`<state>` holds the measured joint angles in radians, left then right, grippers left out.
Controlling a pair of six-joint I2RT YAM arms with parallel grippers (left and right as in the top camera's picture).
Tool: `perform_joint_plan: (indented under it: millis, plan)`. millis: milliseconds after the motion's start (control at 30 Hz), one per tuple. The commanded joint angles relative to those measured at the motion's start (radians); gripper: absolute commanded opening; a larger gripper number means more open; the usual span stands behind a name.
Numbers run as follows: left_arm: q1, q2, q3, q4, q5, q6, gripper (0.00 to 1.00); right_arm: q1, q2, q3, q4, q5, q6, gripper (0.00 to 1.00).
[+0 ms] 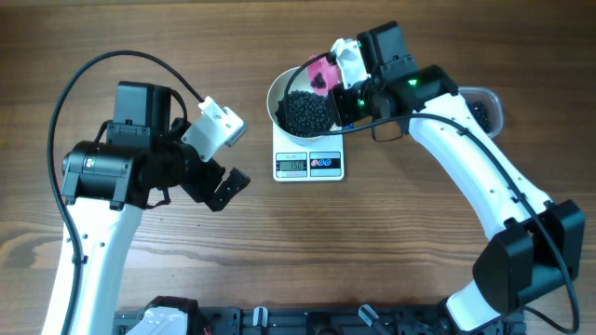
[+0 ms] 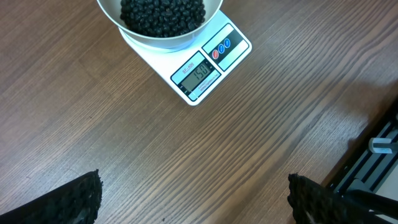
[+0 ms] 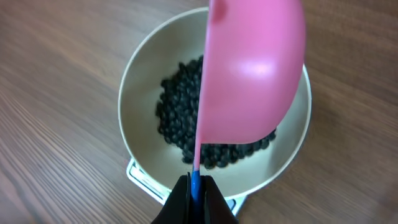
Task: Scoop item into bowl and weigh 150g on scale
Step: 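Hold the scoop over the bowl, shaking small amounts of beans in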
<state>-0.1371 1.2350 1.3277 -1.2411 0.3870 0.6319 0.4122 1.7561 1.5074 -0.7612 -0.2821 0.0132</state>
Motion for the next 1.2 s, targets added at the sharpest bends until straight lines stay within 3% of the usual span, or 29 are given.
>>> perform_joint_plan:
  millis: [0, 33, 267, 333, 367, 433, 500, 533, 567, 633, 767, 833, 867, 900, 933, 967, 1000, 1067, 1100, 1133, 1167]
  plan:
    - [0.005, -0.008, -0.003, 0.0, 0.001, 0.018, 1.0, 0.014, 0.016, 0.019, 0.028, 0.022, 0.001, 0.04]
    - [0.005, -0.008, -0.003, 0.0, 0.001, 0.018, 1.0, 0.014, 0.024, 0.018, -0.008, 0.037, -0.047, 0.04]
    - [0.005, -0.008, -0.003, 0.0, 0.001, 0.019, 1.0, 0.014, 0.013, 0.02, 0.03, 0.001, -0.01, 0.04]
    - [0.005, -0.008, -0.003, 0.0, 0.001, 0.018, 1.0, 0.014, 0.026, 0.015, -0.002, 0.027, -0.079, 0.04]
    - [0.005, -0.008, -0.003, 0.0, 0.001, 0.019, 1.0, 0.014, 0.019, 0.016, 0.027, -0.004, 0.021, 0.04]
    - [0.005, -0.008, -0.003, 0.0, 0.001, 0.018, 1.0, 0.017, 0.033, 0.014, -0.017, -0.003, -0.109, 0.04]
    - [0.005, -0.008, -0.003, 0.0, 0.001, 0.018, 1.0, 0.012, 0.028, 0.014, 0.016, -0.02, 0.011, 0.04]
    - [0.005, -0.008, -0.003, 0.0, 0.001, 0.019, 1.0, 0.013, 0.029, 0.014, -0.01, 0.011, -0.067, 0.04]
    - [0.005, -0.008, -0.003, 0.0, 0.001, 0.019, 1.0, 0.016, 0.029, 0.014, -0.008, 0.008, 0.0, 0.04]
    - [0.005, -0.008, -0.003, 0.0, 0.001, 0.019, 1.0, 0.023, 0.027, 0.014, -0.049, 0.007, -0.127, 0.04]
    - [0.005, -0.008, -0.003, 0.0, 0.001, 0.018, 1.0, 0.023, 0.027, 0.014, 0.008, -0.007, 0.014, 0.04]
    - [0.005, -0.008, -0.003, 0.0, 0.001, 0.019, 1.0, 0.026, 0.032, 0.014, -0.033, 0.041, -0.092, 0.04]
    - [0.005, -0.008, -0.003, 0.0, 0.001, 0.019, 1.0, 0.027, 0.035, 0.014, -0.022, 0.034, -0.03, 0.04]
    - [0.005, -0.008, -0.003, 0.0, 0.001, 0.018, 1.0, 0.027, 0.035, 0.014, -0.037, 0.064, -0.1, 0.04]
    - [0.005, -0.008, -0.003, 0.0, 0.001, 0.019, 1.0, 0.029, 0.04, 0.013, -0.013, -0.015, 0.019, 0.04]
    - [0.005, -0.008, -0.003, 0.0, 0.001, 0.018, 1.0, 0.034, 0.044, 0.013, -0.038, -0.025, -0.129, 0.04]
    - [0.005, -0.008, -0.003, 0.0, 0.001, 0.018, 1.0, 0.034, 0.043, 0.013, -0.009, 0.044, -0.022, 0.04]
    - [0.005, -0.008, -0.003, 0.0, 0.001, 0.019, 1.0, 0.034, 0.042, 0.013, -0.01, 0.051, -0.084, 0.04]
    - [0.005, -0.008, -0.003, 0.0, 0.001, 0.019, 1.0, 0.034, 0.043, 0.012, 0.0, 0.01, 0.007, 0.04]
    - [0.005, -0.008, -0.003, 0.0, 0.001, 0.019, 1.0, 0.04, 0.051, 0.012, -0.023, -0.047, -0.076, 0.04]
    - [0.005, -0.008, -0.003, 0.0, 0.001, 0.018, 1.0, 0.04, 0.05, 0.012, -0.035, 0.048, -0.11, 0.04]
